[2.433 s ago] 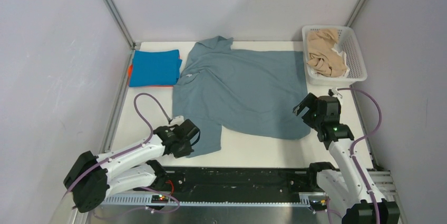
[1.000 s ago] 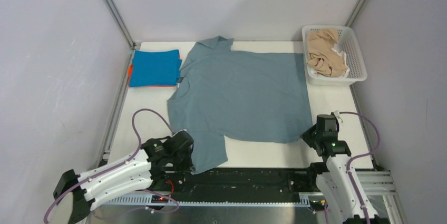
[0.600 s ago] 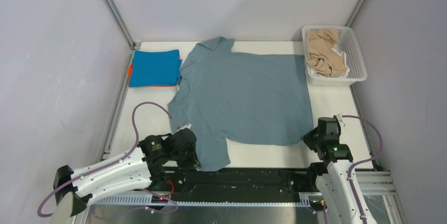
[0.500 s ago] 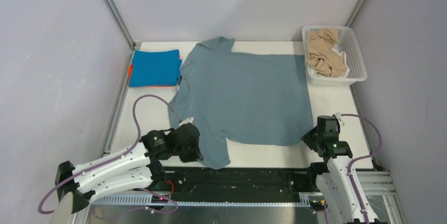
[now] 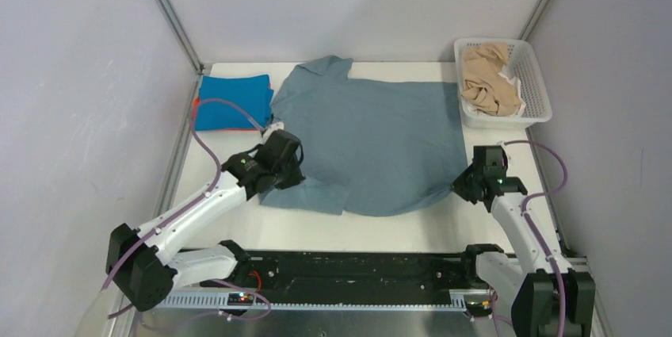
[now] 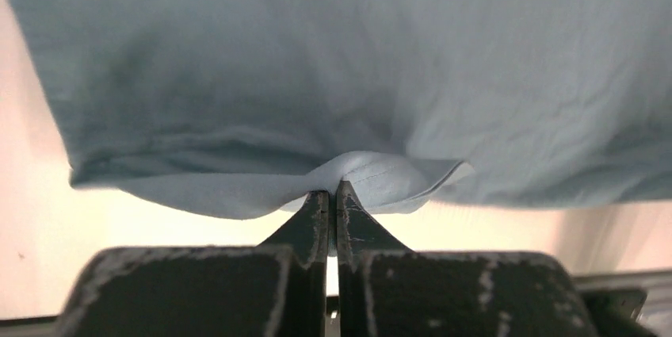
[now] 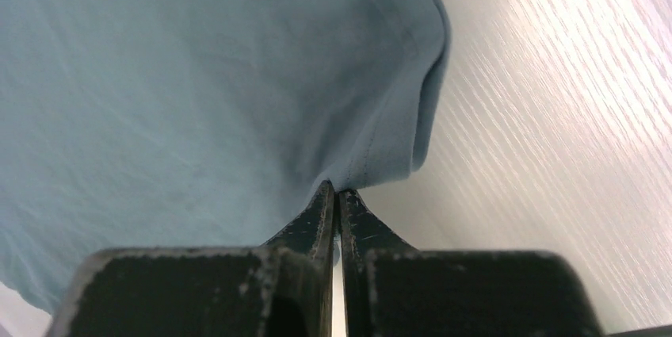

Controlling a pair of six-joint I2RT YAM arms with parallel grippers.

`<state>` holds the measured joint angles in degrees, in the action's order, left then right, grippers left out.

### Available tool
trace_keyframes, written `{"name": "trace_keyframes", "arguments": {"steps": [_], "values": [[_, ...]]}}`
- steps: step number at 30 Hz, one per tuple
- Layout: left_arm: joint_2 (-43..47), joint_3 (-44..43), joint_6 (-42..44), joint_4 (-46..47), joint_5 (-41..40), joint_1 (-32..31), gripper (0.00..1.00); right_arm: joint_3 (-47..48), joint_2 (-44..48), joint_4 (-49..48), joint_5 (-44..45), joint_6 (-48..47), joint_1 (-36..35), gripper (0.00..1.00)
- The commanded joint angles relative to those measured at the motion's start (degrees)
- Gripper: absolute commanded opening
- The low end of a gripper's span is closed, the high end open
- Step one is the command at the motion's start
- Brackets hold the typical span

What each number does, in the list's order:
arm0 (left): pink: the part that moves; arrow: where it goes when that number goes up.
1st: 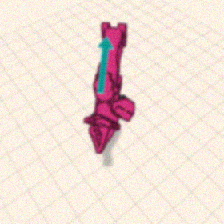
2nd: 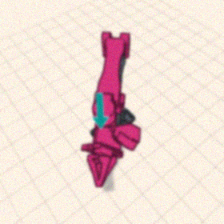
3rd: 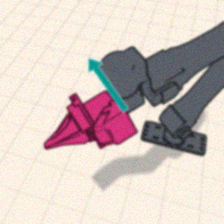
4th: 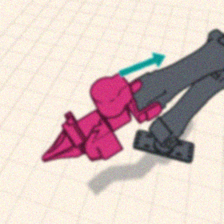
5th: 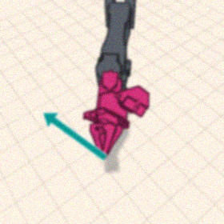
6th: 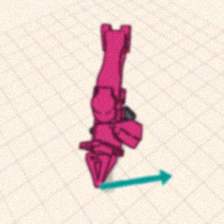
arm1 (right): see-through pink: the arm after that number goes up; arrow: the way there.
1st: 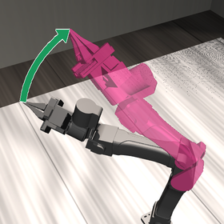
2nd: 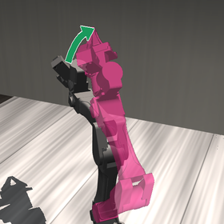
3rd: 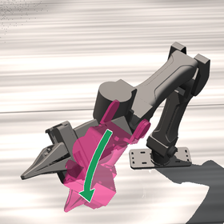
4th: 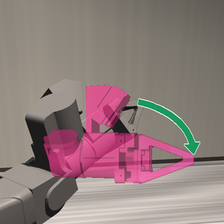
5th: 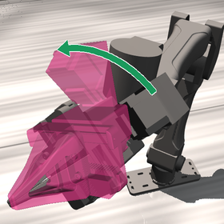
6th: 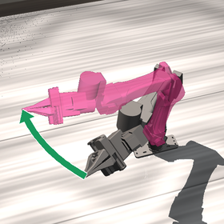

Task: Fold and stack the t-shirts
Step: Grab the side of the flattened tshirt closest away from the robot with both arms, then fold the flattened tshirt in 1/3 of the way

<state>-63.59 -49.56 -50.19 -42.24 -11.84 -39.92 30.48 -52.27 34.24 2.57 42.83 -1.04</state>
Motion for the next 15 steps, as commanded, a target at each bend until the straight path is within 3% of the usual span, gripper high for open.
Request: {"name": "trace_keyframes", "arguments": {"steps": [1, 9, 15], "values": [[-1.8, -5.3, 5.4, 3.6, -5.1, 5.6, 0.00, 6.2, -5.2, -2.9, 2.6, -2.4, 0.0, 0.05], [-9.5, -12.1, 10.1, 6.1, -6.4, 13.0, 0.00, 12.9, -13.5, -4.4, 4.5, -4.0, 0.5, 0.06], [-15.2, -18.3, 16.3, 8.3, -5.6, 15.2, 0.00, 16.5, -17.7, -5.7, 5.5, -4.4, 0.5, 0.07]]}}
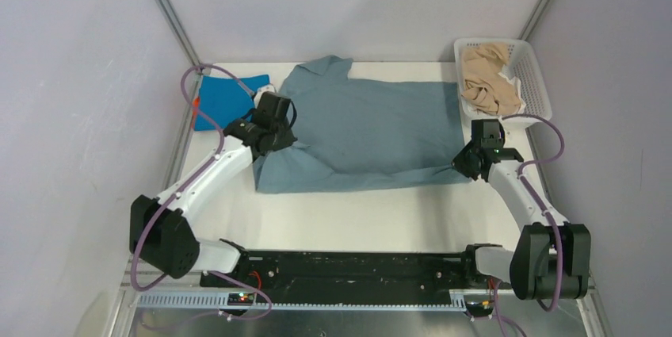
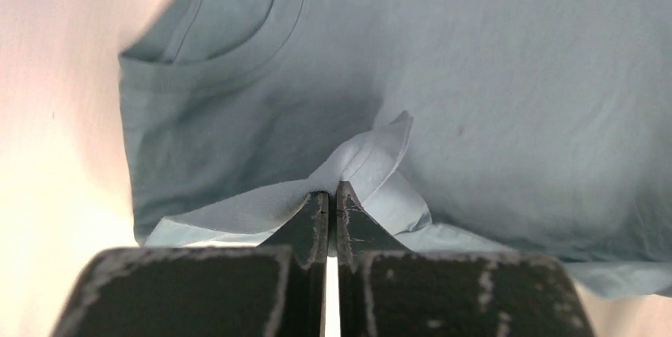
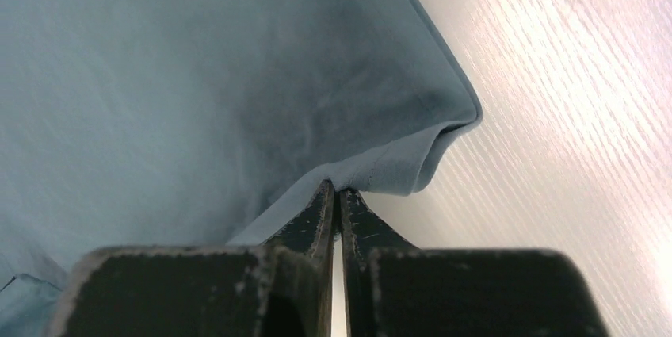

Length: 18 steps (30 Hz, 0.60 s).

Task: Fold and stack the t-shirts
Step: Fold the flattened tshirt in 1/3 of the way

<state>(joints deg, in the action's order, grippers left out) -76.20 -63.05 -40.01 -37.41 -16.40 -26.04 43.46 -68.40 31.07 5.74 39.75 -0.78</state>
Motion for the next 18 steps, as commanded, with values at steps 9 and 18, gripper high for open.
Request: {"name": "trace_keyframes", "arguments": {"steps": [9, 18], "values": [[-10.0, -12.1, 11.1, 6.8, -0.2, 4.7, 0.00, 8.2, -8.3, -2.8, 3.3, -1.1, 0.2, 0.09], [-14.8, -15.3, 13.9, 10.1, 4.1, 7.6, 0.00, 9.0, -10.3, -4.6, 4.3, 0.1, 2.1, 0.10]]}}
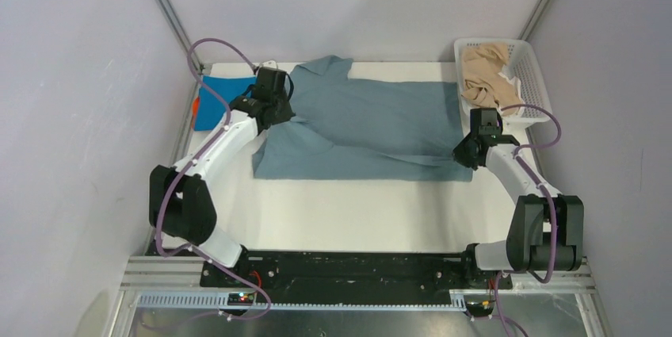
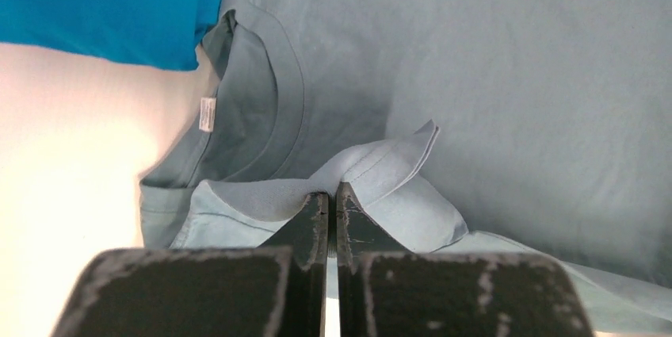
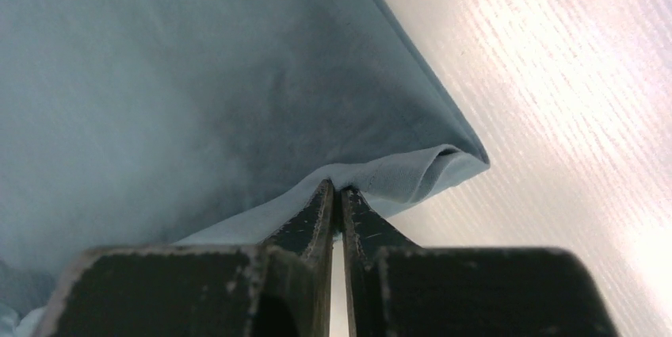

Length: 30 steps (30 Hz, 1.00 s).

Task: Fold and stack the t-shirts
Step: Fold the flattened tshirt in 1/3 of the way

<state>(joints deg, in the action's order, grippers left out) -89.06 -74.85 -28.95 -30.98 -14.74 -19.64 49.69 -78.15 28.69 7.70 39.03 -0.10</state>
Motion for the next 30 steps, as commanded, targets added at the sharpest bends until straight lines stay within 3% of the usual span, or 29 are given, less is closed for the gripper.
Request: {"name": "trace_keyframes", "arguments": {"steps": [1, 3, 7, 8, 9, 10, 11, 12, 13, 15, 17, 22, 30], "values": [[-3.2, -3.9, 3.1, 3.9, 3.3, 1.4, 0.00, 2.8, -0.8, -2.6, 2.3, 1.0, 1.5, 0.11], [-5.7, -5.5, 3.3, 4.3, 3.1, 1.7, 0.02, 2.8, -1.8, -4.1, 2.0, 1.5, 1.5, 0.11], [-11.5, -9.8, 1.3, 4.2, 3.2, 3.6, 0.21, 3.2, -4.3, -7.9, 2.4, 3.4, 1.8, 0.22], [-12.3, -11.5, 0.8, 4.2, 3.0, 4.2, 0.37, 3.3, -4.3, -9.1, 2.8, 3.7, 1.8, 0.27], [-13.6, -12.3, 0.0, 4.0, 2.1, 5.2, 0.46, 3.5, -3.8, -9.5, 2.6, 3.8, 1.8, 0.41], [-14.1, -13.6, -0.2, 3.9, 1.7, 5.6, 0.72, 3.5, -3.4, -10.1, 1.8, 3.6, 1.9, 0.47], [-14.7, -14.2, -0.4, 3.6, 1.7, 6.5, 0.86, 3.6, -2.4, -10.1, 1.6, 3.5, 1.8, 0.60], [-14.5, -14.9, -0.5, 3.4, 2.4, 7.2, 0.96, 3.6, -1.8, -9.8, 1.3, 3.3, 1.7, 0.65], [-14.1, -15.0, -0.6, 3.2, 2.9, 7.4, 0.98, 3.5, -0.6, -8.8, 1.4, 3.0, 1.4, 0.74], [-12.3, -14.0, -0.5, 3.0, 4.9, 7.5, 0.99, 3.4, 1.3, -6.5, 3.2, 1.9, 0.5, 0.84], [-10.2, -11.7, -0.8, 3.0, 6.5, 7.5, 1.00, 2.8, 3.2, -4.9, 4.6, 0.0, -2.0, 0.89], [-5.0, -2.5, -2.9, 3.3, 12.9, 6.5, 1.00, -1.1, 5.6, -6.8, -0.8, -5.4, -7.3, 0.97], [-4.5, 6.9, -4.2, 5.9, 13.3, 1.0, 1.00, -1.1, -4.8, -12.9, -5.1, -5.8, -10.3, 0.99]]}}
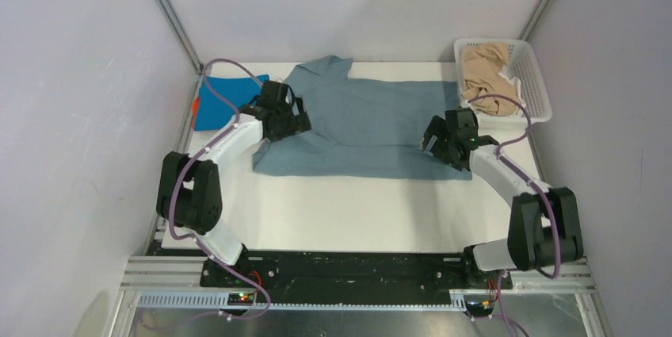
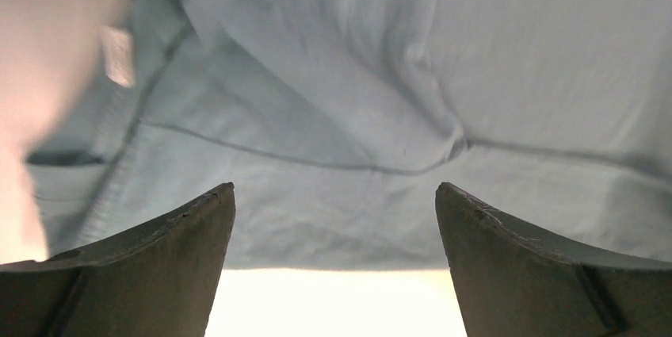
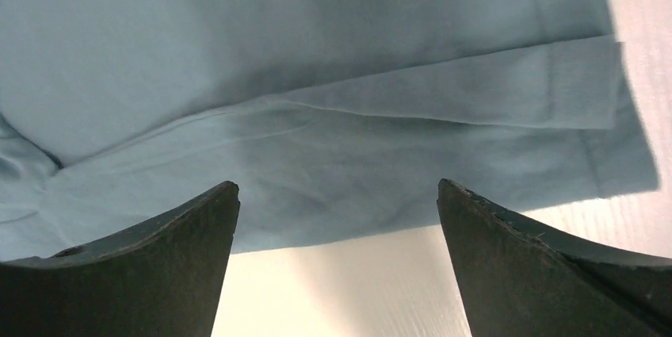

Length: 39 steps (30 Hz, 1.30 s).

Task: Fold and stack the t-shirts
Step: Fold the flattened tshirt in 1/3 of the way

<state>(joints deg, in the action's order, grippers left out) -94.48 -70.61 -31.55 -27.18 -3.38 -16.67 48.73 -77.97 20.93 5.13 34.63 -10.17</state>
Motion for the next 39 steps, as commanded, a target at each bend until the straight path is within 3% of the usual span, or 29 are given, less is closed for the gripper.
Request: {"name": "trace_keyframes", "arguments": {"steps": [1, 6, 12, 20, 28, 33, 39], "values": [[0.7, 3.5, -1.7, 2.3, 2.6, -1.9, 1.00, 0.2, -5.9, -5.7, -2.8, -1.3, 0.0, 0.99], [-3.1, 4.3, -1.5, 3.3, 1.9, -1.9, 1.00, 4.7, -14.5, -8.4, -2.2, -1.1, 2.3, 0.99], [-6.4, 2.3, -0.4, 3.6, 0.6, -1.4, 1.00, 14.8, -22.4, -7.4, 4.8, -2.2, 3.8, 0.99], [-6.9, 4.1, -0.8, 4.3, -0.3, -1.4, 1.00, 17.6, -22.5, -1.7, 8.5, -3.1, -0.2, 1.00], [-4.7, 11.6, -2.9, 7.2, 1.3, -1.6, 1.00, 6.2, -15.3, -7.7, 5.4, 0.7, -9.2, 0.99], [-2.6, 17.3, -4.3, 9.4, 1.9, -2.1, 1.00, -0.4, -14.4, -7.4, 1.7, 2.6, -9.8, 0.99], [5.2, 27.5, -8.0, 10.2, 0.7, -4.6, 1.00, -12.8, -4.4, -6.6, -2.2, 4.9, -10.9, 0.99]]}}
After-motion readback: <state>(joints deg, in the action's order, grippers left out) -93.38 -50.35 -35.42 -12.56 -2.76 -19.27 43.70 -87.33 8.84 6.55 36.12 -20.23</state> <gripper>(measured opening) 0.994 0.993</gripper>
